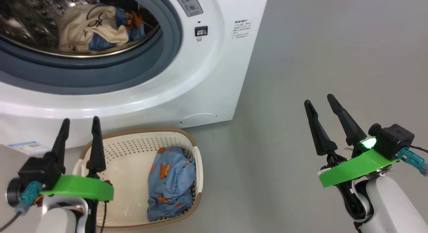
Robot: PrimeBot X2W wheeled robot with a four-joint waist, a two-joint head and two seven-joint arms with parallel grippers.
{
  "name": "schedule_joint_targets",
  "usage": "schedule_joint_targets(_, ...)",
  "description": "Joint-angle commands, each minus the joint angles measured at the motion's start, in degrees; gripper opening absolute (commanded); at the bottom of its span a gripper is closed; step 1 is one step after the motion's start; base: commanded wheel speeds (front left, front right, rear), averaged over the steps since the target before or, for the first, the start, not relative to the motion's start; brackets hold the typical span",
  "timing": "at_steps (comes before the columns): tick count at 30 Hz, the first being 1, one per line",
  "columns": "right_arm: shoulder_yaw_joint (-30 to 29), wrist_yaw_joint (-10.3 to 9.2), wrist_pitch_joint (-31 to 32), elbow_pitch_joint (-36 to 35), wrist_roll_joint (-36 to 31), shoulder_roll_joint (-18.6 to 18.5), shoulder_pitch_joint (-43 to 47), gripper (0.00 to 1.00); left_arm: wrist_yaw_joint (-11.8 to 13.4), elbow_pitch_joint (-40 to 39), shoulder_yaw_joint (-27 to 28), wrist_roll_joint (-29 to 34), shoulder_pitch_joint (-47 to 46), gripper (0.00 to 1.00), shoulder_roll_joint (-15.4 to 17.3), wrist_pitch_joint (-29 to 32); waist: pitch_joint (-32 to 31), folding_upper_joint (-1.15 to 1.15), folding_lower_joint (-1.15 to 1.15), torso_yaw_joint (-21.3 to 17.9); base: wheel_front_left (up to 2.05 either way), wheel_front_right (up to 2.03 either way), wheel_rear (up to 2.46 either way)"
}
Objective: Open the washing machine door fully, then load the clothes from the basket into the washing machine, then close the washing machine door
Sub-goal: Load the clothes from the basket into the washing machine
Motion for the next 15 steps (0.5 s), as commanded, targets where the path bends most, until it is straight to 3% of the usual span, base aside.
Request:
schedule_joint_targets(1,1.33,0.09,-0.27,-1.13,-0.03,-0.5,1.32,1.0,0.36,-2.06,1.91,0.37,0.54,1.0,0.91,-0.35,-0.6,0.0,0.0,0.31,0.0,0.0,0.0)
schedule_joint_targets(15,2.1,0.09,-0.27,-0.33,0.09,-1.38,2.53,1.0,-0.22,-2.93,2.72,0.63,5.02,1.0,-1.13,-0.35,-5.21,0.0,0.0,0.71,0.0,0.0,0.0)
